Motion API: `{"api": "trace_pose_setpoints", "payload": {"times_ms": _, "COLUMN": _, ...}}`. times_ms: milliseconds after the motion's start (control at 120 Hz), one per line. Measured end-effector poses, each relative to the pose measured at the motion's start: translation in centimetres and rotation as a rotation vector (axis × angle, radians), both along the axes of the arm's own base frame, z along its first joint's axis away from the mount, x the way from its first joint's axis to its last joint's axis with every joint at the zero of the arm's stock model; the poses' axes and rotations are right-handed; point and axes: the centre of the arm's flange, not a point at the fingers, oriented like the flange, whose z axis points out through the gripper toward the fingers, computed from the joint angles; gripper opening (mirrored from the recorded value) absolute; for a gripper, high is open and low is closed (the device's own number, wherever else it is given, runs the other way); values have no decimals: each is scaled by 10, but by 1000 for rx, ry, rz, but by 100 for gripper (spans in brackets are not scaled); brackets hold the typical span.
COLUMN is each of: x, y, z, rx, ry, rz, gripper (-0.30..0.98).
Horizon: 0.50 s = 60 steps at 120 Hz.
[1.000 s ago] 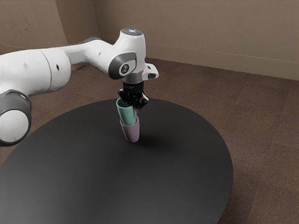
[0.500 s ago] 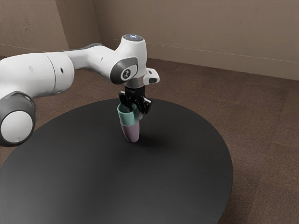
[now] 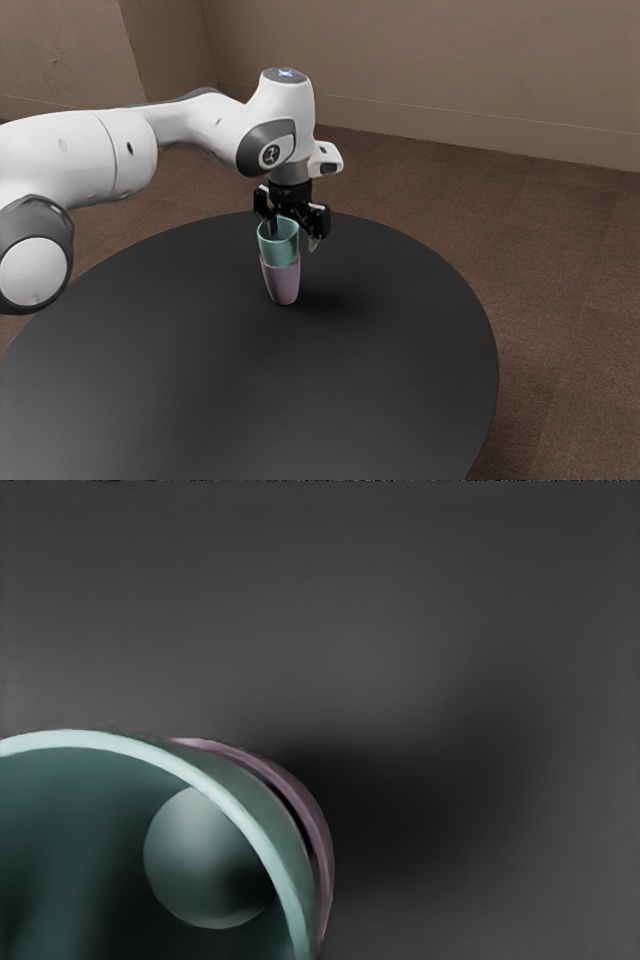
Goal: Place the right cup onto the left cup
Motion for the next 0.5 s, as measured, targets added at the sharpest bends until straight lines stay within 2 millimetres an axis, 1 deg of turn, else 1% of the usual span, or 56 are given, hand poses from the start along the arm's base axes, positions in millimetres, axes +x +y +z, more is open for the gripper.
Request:
{"api": "trace_pose_setpoints", "payload": {"times_ms": 67, "x": -1, "y": -2, "z": 6, "rx": 0, "ry": -8, "rz": -3, "gripper": 66}}
{"api": "trace_pose_setpoints", "payload": {"times_ms": 167, "x": -4, "y": -6, "z": 23, "rx": 0, "ry": -28, "rz": -9, "gripper": 67}}
{"api": "trace_pose_setpoints", "payload": {"times_ms": 308, "x": -12, "y": -8, "z": 62, "rx": 3, "ry": -63, "rz": -11, "gripper": 68}}
{"api": "trace_pose_setpoints", "payload": {"times_ms": 408, "x": -27, "y": -8, "z": 87, "rx": 10, "ry": -75, "rz": -11, "gripper": 68}}
{"api": "trace_pose_setpoints", "payload": {"times_ms": 450, "x": -34, "y": -8, "z": 101, "rx": 7, "ry": -81, "rz": -9, "gripper": 68}}
{"api": "trace_pose_setpoints", "payload": {"times_ms": 500, "x": -44, "y": -7, "z": 124, "rx": 1, "ry": -91, "rz": -1, "gripper": 68}}
